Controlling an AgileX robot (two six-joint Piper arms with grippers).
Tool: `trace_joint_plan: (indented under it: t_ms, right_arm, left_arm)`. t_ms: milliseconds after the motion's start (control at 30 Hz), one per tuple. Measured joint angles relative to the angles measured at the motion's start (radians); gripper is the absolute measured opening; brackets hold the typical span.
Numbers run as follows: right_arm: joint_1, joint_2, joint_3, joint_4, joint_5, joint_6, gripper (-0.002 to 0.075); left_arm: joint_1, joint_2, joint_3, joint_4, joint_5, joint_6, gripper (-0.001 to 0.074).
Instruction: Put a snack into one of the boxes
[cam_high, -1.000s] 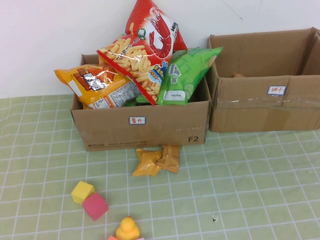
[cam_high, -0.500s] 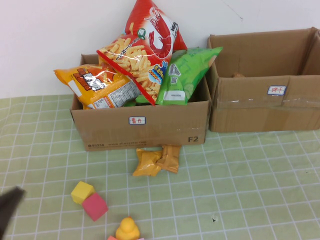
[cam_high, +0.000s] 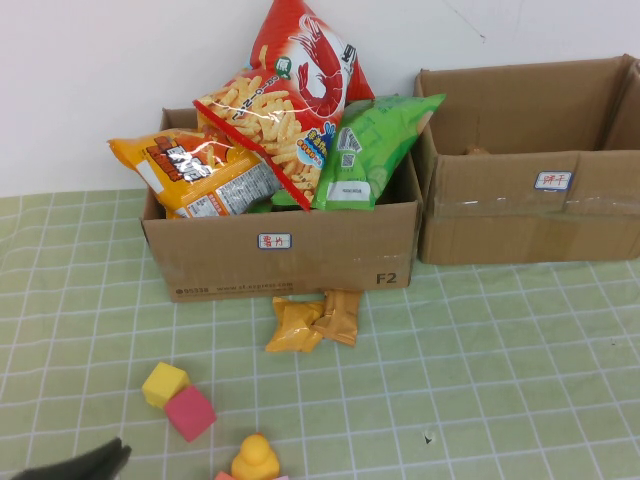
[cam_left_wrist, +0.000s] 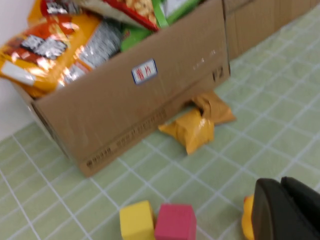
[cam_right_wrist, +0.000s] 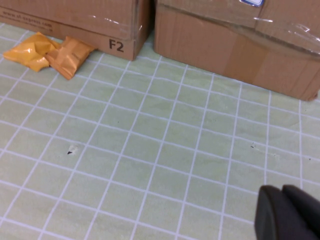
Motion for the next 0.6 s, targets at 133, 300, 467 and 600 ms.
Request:
trace_joint_plan:
  t_ms: [133, 300, 467, 600]
  right_arm:
    - [0.000, 0.000, 0.002, 0.000, 0.000, 0.000, -0.0002]
    - [0.000, 0.000, 0.004, 0.000, 0.000, 0.000, -0.0002]
    - [0.000, -0.002, 0.004, 0.000, 0.000, 0.000, -0.0002]
    - [0.000, -0.002, 0.004, 0.000, 0.000, 0.000, -0.0002]
  left_arm:
    - [0.000, 0.000, 0.038, 0.004, -0.005, -0.002, -0.0001]
    - [0.000, -0.010, 0.066, 0.004, 0.029, -0.035, -0.0001]
    - [0.044, -0.098, 0.094, -0.103, 0.092, -0.051, -0.0001]
    - [0.155, -0.198, 0.097, -0.252, 0.092, 0.106, -0.0001]
